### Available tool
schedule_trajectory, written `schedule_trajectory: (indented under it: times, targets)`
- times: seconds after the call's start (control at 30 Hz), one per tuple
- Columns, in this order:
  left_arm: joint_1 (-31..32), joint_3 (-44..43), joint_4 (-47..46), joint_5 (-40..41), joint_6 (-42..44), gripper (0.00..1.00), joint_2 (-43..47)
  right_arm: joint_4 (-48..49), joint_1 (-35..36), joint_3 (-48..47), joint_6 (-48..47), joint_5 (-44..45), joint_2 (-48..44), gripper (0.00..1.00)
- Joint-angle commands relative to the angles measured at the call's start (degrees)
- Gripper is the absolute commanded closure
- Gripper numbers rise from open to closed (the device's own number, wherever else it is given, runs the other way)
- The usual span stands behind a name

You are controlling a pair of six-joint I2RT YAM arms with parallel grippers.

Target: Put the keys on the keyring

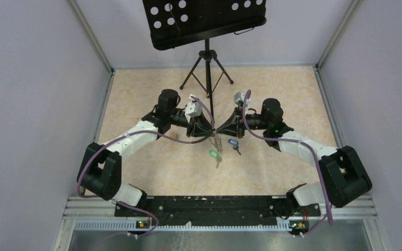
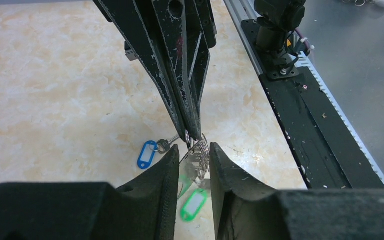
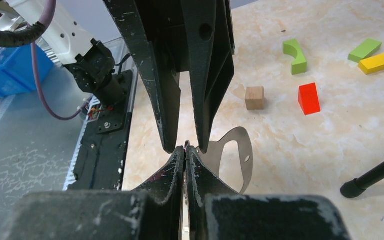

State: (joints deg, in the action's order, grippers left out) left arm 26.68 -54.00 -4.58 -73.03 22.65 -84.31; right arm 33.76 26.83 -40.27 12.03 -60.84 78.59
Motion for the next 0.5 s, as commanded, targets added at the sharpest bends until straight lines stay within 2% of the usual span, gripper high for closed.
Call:
schedule_trajectory:
  times: [0.0, 0.47]
  targets:
    - [0.08, -1.45, -2.1, -0.63, 0.0, 0.66, 0.98, 0.87, -0.11, -2.09, -2.4, -0.33, 0.03, 1.0]
    - [0.28, -1.46, -4.38, -0.88, -2.57, 0.91, -0.23, 1.48, -0.02, -2.09, -1.73, 0.02, 0.11, 1.0]
